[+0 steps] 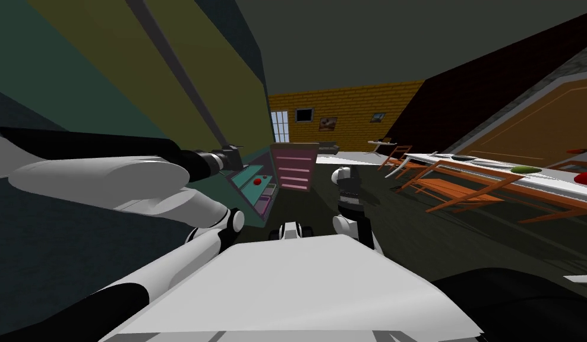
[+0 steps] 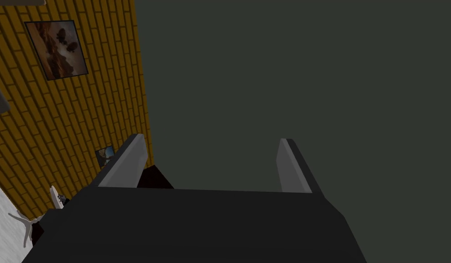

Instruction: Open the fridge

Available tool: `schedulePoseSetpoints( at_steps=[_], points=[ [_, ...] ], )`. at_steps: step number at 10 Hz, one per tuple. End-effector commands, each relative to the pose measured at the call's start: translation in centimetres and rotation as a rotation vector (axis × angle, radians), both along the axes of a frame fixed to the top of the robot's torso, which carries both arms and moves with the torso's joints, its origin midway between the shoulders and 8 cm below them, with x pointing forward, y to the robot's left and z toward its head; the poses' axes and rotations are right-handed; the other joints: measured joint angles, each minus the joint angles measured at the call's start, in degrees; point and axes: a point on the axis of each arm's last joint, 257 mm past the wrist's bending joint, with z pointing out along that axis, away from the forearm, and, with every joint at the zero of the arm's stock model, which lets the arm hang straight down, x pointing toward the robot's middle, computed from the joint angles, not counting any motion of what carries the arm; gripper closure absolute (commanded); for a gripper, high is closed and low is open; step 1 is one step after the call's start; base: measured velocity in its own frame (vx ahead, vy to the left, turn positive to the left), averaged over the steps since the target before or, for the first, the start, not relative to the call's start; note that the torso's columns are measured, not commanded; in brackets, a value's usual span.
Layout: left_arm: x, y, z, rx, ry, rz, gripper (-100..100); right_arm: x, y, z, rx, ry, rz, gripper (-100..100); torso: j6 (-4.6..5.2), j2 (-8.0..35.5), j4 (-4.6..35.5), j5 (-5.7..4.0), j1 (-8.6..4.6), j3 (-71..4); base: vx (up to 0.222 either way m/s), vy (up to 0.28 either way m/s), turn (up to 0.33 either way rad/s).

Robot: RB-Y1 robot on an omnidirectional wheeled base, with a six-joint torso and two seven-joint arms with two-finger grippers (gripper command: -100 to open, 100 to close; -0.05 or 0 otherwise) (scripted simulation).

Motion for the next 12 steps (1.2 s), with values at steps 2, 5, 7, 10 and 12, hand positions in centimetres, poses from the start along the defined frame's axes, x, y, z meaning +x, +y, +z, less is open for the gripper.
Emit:
schedulePoseSetpoints(
  at_steps=[2,5,7,10,12],
  points=[
    [-0.9,-0.3,1.1,0.018,-0.040,0.007,-100,0.0,0.0,0.0,0.000,0.000,0.000,0,0.09,0.2,-0.1,0.04,-0.29,0.2,0.008,0.006,-0.039],
    [-1.3,-0.8,1.2,0.046,-0.030,-0.011,-100,0.0,0.0,0.0,0.000,0.000,0.000,0,0.77,-0.4,-0.6,-0.52,-1.81,0.0,0.083,-0.082,-0.029],
    [-1.2,-0.9,1.0,0.039,-0.029,-0.012,100,0.0,0.0,0.0,0.000,0.000,0.000,0,0.92,-0.2,-0.7,-0.43,-1.59,0.0,-0.058,0.030,0.010],
    [-1.4,1.1,0.8,0.041,-0.017,0.043,100,0.0,0.0,0.0,0.001,0.000,0.000,0,0.90,-0.5,-0.6,-0.84,-2.65,-0.1,0.077,-0.254,0.070],
    [-1.7,3.2,1.1,0.046,-0.019,0.103,100,0.0,0.0,0.0,0.001,0.000,0.000,0,0.97,-0.2,-0.6,-0.63,-2.20,0.1,0.118,-0.283,0.076]
  ],
)
